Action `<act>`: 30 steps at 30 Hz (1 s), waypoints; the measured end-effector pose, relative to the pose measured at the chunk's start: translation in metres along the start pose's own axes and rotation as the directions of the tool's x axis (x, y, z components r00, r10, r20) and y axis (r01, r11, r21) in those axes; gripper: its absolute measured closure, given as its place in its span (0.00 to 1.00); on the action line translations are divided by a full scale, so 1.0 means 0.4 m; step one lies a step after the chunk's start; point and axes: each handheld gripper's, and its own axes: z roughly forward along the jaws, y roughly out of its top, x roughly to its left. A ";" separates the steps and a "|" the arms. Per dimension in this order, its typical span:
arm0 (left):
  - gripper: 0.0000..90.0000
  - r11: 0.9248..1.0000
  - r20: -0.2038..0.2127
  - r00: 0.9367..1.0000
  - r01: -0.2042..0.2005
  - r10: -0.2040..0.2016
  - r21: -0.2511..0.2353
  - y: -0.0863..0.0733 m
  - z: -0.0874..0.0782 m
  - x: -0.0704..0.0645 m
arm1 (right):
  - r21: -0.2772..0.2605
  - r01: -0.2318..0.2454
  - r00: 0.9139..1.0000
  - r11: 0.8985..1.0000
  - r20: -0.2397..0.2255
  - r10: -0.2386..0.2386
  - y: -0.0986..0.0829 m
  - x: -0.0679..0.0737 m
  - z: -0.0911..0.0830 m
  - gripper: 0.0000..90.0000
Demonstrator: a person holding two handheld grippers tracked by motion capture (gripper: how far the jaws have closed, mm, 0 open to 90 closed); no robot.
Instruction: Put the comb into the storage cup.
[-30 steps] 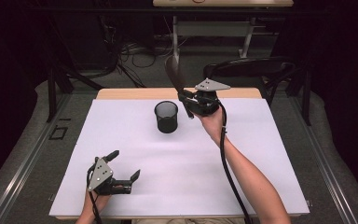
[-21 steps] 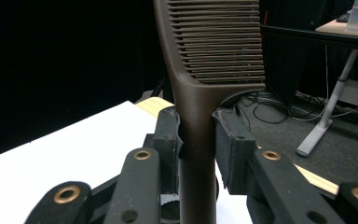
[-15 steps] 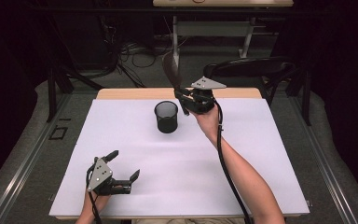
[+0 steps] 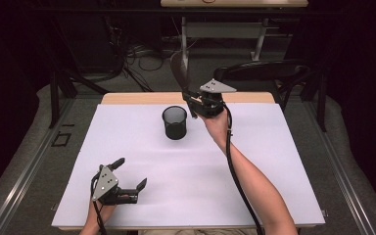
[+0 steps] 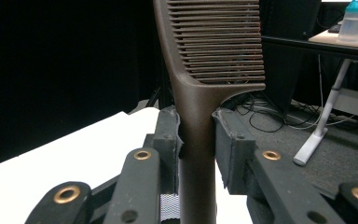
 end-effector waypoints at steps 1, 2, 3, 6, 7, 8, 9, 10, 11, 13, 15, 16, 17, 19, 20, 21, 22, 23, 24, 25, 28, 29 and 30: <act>0.00 1.000 0.000 1.000 0.001 -0.001 -0.001 0.000 0.000 0.000 | -0.004 0.002 1.000 1.000 0.001 -0.002 0.000 -0.002 0.001 0.80; 0.00 1.000 -0.001 1.000 0.001 -0.001 0.000 0.000 0.000 0.001 | -0.005 0.001 1.000 1.000 0.002 -0.001 0.001 -0.003 0.002 0.80; 0.00 1.000 -0.002 1.000 0.003 -0.003 0.000 0.000 0.000 0.001 | -0.007 0.000 1.000 1.000 0.003 0.000 0.001 -0.003 0.003 0.80; 0.00 1.000 -0.001 1.000 0.003 -0.003 0.001 0.000 0.001 0.000 | -0.009 -0.005 1.000 1.000 0.003 0.005 0.001 -0.003 0.009 0.80; 0.00 1.000 -0.001 1.000 0.004 -0.004 0.000 0.000 0.001 0.000 | -0.014 -0.004 1.000 1.000 0.004 0.004 0.001 -0.002 0.012 0.80; 0.00 1.000 -0.001 1.000 0.003 -0.003 0.000 0.000 0.001 0.000 | -0.015 -0.002 1.000 1.000 0.003 0.002 0.001 -0.002 0.014 0.80; 0.00 1.000 -0.001 1.000 0.003 -0.003 0.000 0.000 0.000 0.000 | -0.016 -0.002 1.000 1.000 0.003 0.002 0.002 -0.001 0.016 0.80; 0.00 1.000 -0.001 1.000 0.004 -0.004 0.000 -0.001 0.000 0.000 | -0.019 0.000 1.000 1.000 0.002 0.000 0.002 -0.001 0.018 0.80; 0.00 1.000 -0.002 1.000 0.004 -0.004 0.000 -0.001 0.000 0.001 | -0.021 -0.003 1.000 1.000 0.001 0.003 0.003 0.000 0.020 0.80; 0.00 1.000 -0.002 1.000 0.005 -0.005 0.000 -0.001 0.001 0.001 | -0.020 -0.001 1.000 1.000 -0.001 0.001 0.004 0.001 0.023 0.80; 0.00 1.000 -0.001 1.000 0.004 -0.004 0.000 -0.001 0.000 0.000 | -0.028 -0.002 1.000 1.000 -0.003 0.002 0.005 0.002 0.026 0.80; 0.00 1.000 -0.001 1.000 0.004 -0.004 0.000 -0.001 0.001 0.001 | -0.028 -0.005 1.000 1.000 -0.004 0.005 0.006 0.002 0.027 0.80; 0.00 1.000 -0.001 1.000 0.004 -0.004 0.000 -0.001 0.001 0.001 | -0.031 -0.006 1.000 1.000 -0.005 0.006 0.007 0.002 0.028 0.80; 0.00 1.000 -0.001 1.000 0.004 -0.004 -0.001 -0.001 0.001 0.001 | -0.038 -0.005 1.000 0.999 -0.007 0.005 0.008 0.002 0.031 0.80; 0.00 1.000 -0.001 1.000 0.004 -0.004 -0.002 -0.001 0.001 0.001 | -0.042 -0.004 1.000 0.999 -0.007 0.004 0.008 0.003 0.032 0.80; 0.00 1.000 -0.001 1.000 0.004 -0.004 -0.001 -0.001 0.000 0.001 | -0.048 -0.003 1.000 0.999 -0.009 0.003 0.008 0.003 0.032 0.80; 0.00 1.000 -0.002 1.000 0.004 -0.004 -0.002 -0.001 0.000 0.001 | -0.048 -0.005 1.000 0.999 -0.008 0.005 0.009 0.004 0.033 0.80; 0.00 1.000 -0.001 1.000 0.005 -0.005 -0.003 -0.001 0.000 0.001 | -0.051 -0.005 1.000 0.999 -0.007 0.005 0.009 0.004 0.034 0.80; 0.00 1.000 -0.001 1.000 0.005 -0.005 -0.002 -0.001 0.001 0.002 | -0.053 -0.005 1.000 0.999 -0.007 0.005 0.009 0.004 0.036 0.80; 0.00 1.000 -0.001 1.000 0.006 -0.006 -0.002 -0.001 0.001 0.002 | -0.053 -0.008 1.000 0.999 -0.008 0.007 0.009 0.003 0.037 0.80; 0.00 1.000 -0.001 1.000 0.004 -0.004 -0.002 -0.001 0.000 0.001 | -0.056 -0.010 1.000 0.998 -0.008 0.010 0.007 0.001 0.042 0.80; 0.00 1.000 -0.001 1.000 0.005 -0.005 -0.002 -0.001 0.000 0.001 | -0.057 -0.014 1.000 0.998 -0.008 0.014 0.006 0.001 0.044 0.80; 0.00 1.000 -0.002 1.000 0.004 -0.004 -0.001 -0.001 0.001 0.001 | -0.058 -0.021 1.000 0.998 -0.009 0.021 0.006 0.002 0.045 0.80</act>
